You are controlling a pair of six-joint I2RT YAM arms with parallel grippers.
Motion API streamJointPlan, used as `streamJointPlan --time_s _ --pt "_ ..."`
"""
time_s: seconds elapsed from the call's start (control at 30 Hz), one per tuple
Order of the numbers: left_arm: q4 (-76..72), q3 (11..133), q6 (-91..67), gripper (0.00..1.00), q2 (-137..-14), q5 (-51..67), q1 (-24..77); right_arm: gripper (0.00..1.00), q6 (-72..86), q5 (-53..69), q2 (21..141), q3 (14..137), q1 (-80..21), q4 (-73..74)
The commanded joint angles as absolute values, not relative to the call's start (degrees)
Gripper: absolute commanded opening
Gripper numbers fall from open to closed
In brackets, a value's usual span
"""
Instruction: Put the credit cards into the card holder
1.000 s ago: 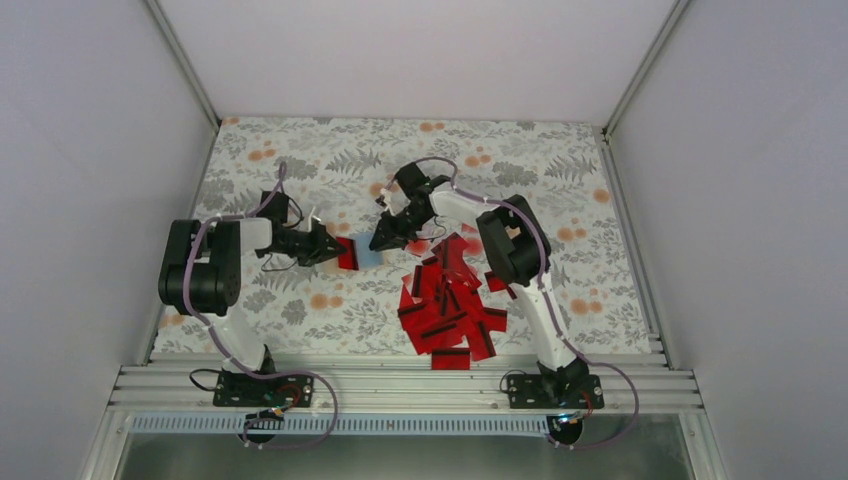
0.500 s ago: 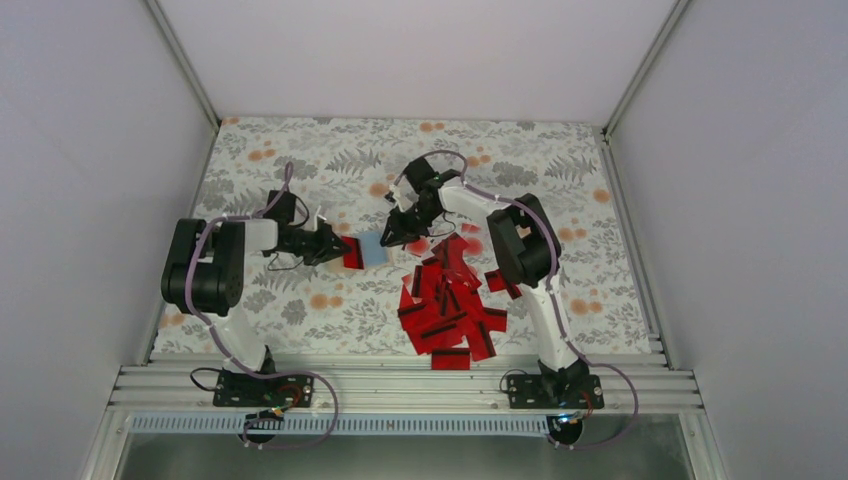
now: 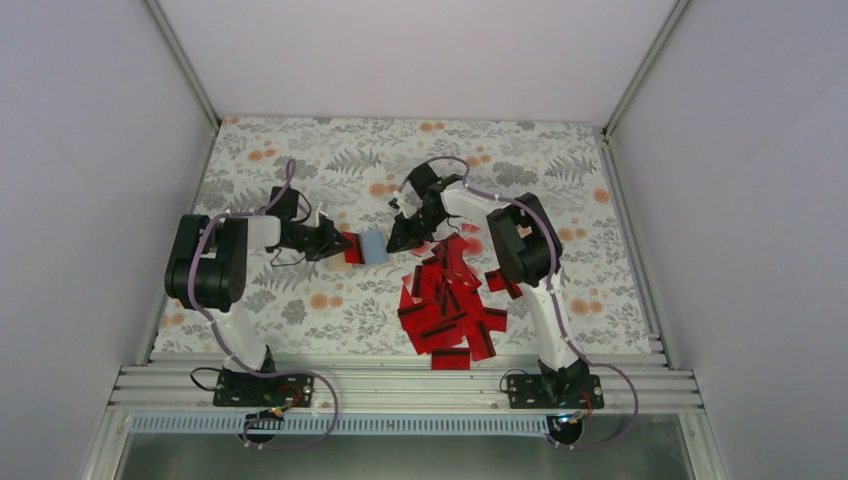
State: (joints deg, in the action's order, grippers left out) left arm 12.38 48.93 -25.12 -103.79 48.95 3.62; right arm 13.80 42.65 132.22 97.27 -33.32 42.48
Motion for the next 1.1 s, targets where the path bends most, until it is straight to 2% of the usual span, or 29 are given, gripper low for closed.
streamJointPlan --time_s 0.0,0.83,1.07 --pt "10.55 50.16 -25.89 0.02 -105.66 46.54 4.45 0.11 12.87 44.96 133.29 96.97 -32.98 41.23" --pt "5.98 49.41 -29.16 0.03 -107.66 46.17 9.05 0.09 12.93 46.76 134.88 96.94 -32.96 40.66" --pt "8.87 50.30 -28.60 0.14 -105.90 43.70 9.64 0.09 13.01 46.92 134.93 96.94 -32.97 40.43"
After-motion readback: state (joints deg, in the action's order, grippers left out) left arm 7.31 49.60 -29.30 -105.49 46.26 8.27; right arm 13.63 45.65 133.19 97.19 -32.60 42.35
